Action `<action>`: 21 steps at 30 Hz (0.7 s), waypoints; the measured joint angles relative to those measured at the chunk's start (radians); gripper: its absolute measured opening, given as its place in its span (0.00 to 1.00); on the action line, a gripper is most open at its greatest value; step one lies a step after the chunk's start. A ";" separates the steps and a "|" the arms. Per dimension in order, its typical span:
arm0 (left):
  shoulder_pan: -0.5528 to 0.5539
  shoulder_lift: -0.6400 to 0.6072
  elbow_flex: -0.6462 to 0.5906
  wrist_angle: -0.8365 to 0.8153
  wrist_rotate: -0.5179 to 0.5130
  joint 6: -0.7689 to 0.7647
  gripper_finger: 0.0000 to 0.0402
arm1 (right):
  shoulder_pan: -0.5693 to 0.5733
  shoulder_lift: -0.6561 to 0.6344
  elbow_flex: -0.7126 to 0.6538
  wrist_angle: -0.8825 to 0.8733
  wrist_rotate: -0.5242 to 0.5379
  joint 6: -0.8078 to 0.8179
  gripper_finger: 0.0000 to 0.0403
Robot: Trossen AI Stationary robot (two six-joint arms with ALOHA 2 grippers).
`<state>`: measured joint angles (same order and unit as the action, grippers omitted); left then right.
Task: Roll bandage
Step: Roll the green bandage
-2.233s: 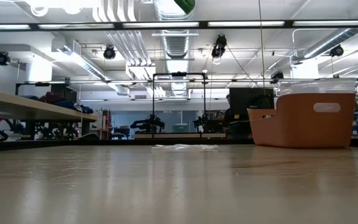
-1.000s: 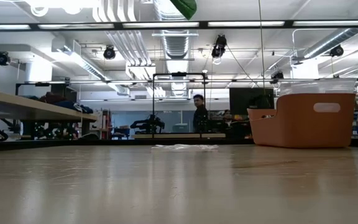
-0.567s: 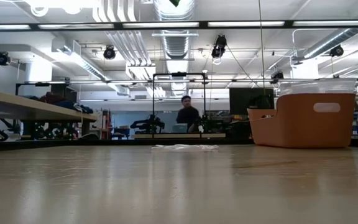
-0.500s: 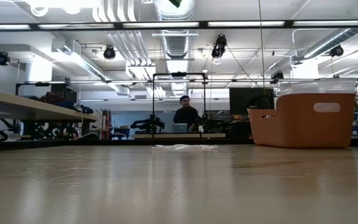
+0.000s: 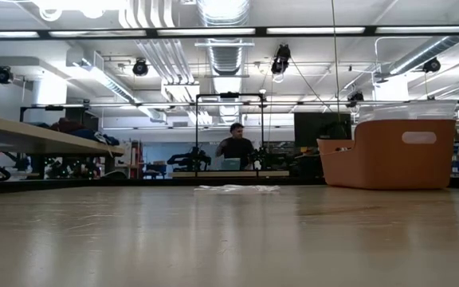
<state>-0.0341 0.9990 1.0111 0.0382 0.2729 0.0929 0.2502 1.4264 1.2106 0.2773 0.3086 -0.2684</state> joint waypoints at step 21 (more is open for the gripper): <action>-0.027 0.028 -0.006 -0.010 0.059 -0.011 0.01 | -0.015 0.066 0.017 0.063 0.014 -0.258 0.26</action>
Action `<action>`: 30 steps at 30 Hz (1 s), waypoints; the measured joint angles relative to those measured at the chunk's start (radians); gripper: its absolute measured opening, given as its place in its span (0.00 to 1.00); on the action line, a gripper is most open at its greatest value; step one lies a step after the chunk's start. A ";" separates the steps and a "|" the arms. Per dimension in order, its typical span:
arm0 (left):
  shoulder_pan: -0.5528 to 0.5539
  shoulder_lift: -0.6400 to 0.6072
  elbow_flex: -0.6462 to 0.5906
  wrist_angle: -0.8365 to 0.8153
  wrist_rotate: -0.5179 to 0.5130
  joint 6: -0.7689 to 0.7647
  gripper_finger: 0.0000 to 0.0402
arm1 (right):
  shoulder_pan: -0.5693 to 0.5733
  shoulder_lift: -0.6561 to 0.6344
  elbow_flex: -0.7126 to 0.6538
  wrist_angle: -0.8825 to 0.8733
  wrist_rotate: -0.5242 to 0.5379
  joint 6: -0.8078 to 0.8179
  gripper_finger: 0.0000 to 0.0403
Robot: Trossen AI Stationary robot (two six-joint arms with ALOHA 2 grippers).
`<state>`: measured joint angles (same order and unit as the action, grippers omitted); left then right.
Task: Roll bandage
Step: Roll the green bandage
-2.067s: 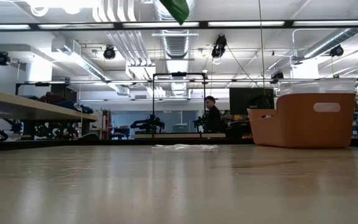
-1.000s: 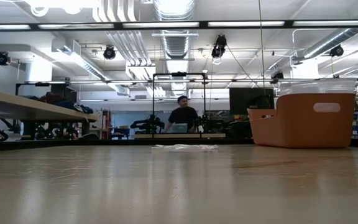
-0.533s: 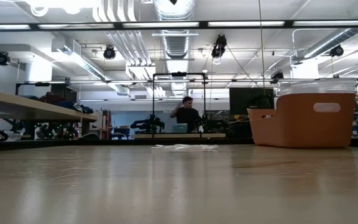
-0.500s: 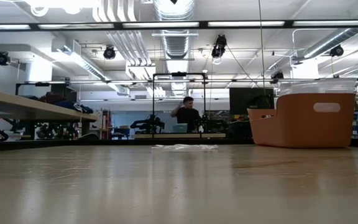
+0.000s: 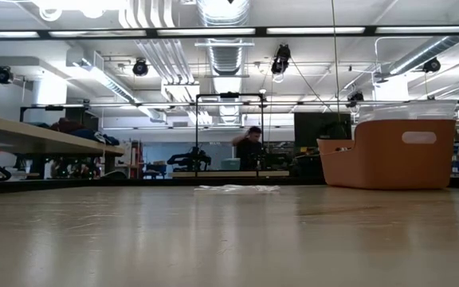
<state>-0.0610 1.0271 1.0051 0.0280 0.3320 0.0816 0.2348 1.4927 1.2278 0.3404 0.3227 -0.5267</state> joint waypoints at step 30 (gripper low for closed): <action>-0.037 -0.023 -0.005 -0.145 -0.088 -0.047 0.01 | 0.051 -0.143 0.020 -0.290 0.037 0.268 0.30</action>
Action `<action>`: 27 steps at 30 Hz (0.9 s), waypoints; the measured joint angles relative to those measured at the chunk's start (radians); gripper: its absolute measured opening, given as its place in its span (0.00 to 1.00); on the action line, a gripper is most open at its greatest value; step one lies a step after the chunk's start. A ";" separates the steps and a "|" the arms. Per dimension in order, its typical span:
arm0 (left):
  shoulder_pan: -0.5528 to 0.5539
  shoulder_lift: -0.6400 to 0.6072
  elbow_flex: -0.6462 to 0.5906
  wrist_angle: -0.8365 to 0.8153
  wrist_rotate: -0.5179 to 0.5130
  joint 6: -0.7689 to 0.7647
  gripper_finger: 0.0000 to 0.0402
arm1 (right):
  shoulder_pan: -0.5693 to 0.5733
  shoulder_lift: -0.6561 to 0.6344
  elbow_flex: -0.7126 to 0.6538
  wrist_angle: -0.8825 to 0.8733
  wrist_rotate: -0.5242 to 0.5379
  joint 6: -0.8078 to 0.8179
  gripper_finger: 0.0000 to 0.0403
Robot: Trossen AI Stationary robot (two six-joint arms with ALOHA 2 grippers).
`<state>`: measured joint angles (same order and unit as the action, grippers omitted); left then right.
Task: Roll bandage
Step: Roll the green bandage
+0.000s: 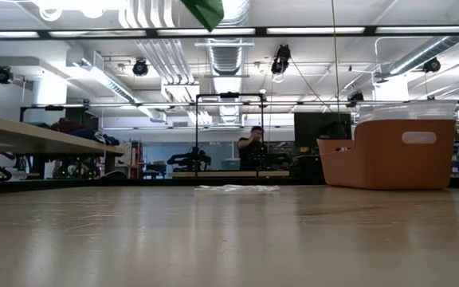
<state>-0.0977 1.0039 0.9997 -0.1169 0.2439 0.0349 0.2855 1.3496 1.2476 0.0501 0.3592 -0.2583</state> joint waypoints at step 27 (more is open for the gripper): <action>-0.020 0.013 0.000 0.128 -0.028 -0.045 0.01 | -0.009 0.183 0.010 0.222 0.008 -0.150 0.08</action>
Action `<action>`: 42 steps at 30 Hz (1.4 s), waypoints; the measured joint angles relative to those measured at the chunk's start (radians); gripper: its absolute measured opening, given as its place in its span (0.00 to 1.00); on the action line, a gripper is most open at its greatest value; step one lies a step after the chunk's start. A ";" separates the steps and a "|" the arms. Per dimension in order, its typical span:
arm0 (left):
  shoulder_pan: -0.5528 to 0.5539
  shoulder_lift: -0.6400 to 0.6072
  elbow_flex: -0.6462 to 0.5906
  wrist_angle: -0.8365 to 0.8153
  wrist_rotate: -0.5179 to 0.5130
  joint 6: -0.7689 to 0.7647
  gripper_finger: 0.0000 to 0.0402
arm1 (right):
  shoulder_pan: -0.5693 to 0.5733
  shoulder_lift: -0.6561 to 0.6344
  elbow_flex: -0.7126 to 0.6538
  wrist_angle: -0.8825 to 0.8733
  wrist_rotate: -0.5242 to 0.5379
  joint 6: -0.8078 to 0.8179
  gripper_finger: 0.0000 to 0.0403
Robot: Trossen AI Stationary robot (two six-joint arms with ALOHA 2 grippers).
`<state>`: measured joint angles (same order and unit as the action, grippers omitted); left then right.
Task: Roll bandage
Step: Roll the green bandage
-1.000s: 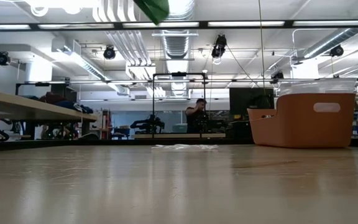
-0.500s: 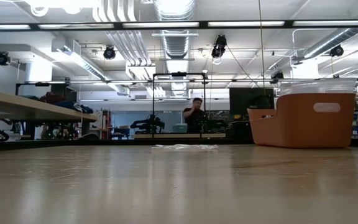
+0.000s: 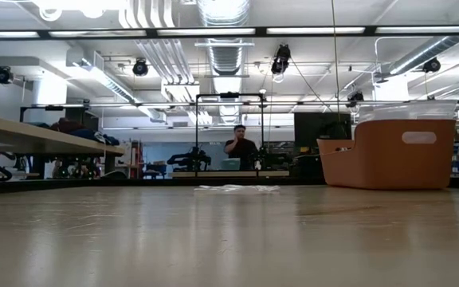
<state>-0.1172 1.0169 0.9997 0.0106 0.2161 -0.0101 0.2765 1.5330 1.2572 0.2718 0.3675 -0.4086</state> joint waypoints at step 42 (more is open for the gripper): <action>-0.026 -0.041 -0.006 -0.149 0.057 0.016 0.01 | -0.098 -0.108 0.024 -0.560 0.218 0.145 0.00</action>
<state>-0.1430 0.9755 0.9933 -0.1380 0.2730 0.0061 0.1784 1.4249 1.2810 -0.2878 0.5854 -0.2631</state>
